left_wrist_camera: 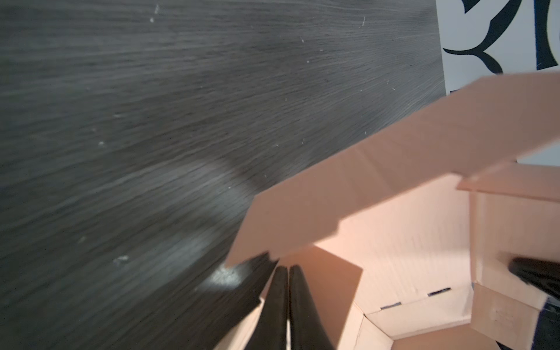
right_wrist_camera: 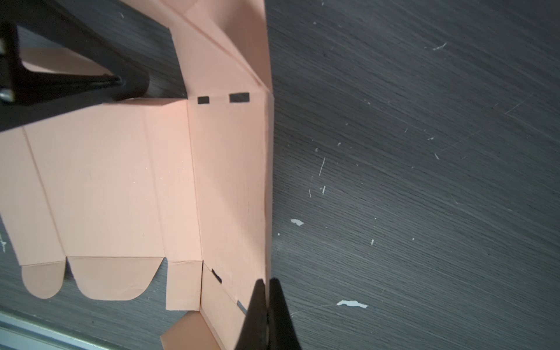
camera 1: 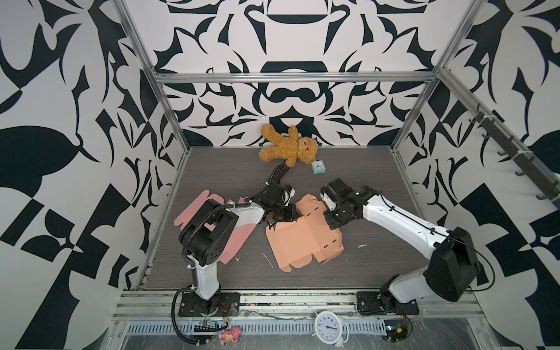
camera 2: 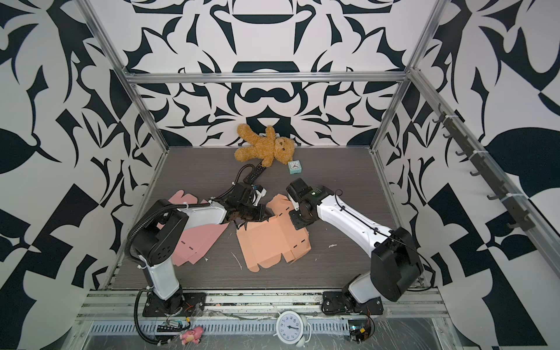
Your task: Fold the paper box
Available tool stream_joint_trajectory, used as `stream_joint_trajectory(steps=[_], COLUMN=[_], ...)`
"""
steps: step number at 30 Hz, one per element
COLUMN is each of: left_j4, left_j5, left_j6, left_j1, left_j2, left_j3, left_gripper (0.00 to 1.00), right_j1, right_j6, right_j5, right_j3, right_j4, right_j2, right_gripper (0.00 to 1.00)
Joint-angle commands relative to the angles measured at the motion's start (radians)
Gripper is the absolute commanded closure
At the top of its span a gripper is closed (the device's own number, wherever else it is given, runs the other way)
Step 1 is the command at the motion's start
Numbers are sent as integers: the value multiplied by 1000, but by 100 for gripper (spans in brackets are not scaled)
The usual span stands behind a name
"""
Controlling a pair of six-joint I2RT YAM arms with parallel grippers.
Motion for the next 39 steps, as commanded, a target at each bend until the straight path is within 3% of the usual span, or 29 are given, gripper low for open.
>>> stream_joint_trajectory(steps=[1, 9, 16, 25, 31, 39], left_j4=[-2, 66, 102, 54, 63, 56], left_j5=[-3, 43, 162, 202, 203, 242], left_j6=[0, 3, 45, 25, -8, 0], left_j1=[-12, -9, 78, 243, 307, 258], left_j2=[-30, -81, -228, -406, -284, -101], left_j3=[-15, -89, -185, -233, -161, -15], left_gripper=[91, 92, 89, 88, 87, 84], right_j1=[7, 30, 120, 254, 327, 352], right_j6=[-14, -61, -132, -221, -274, -349], right_j5=[26, 124, 297, 463, 562, 628], right_j3=[46, 70, 120, 144, 154, 126], right_j4=[-4, -44, -114, -68, -33, 56], right_j2=[-7, -20, -9, 14, 42, 54], right_gripper=[100, 100, 100, 100, 100, 100])
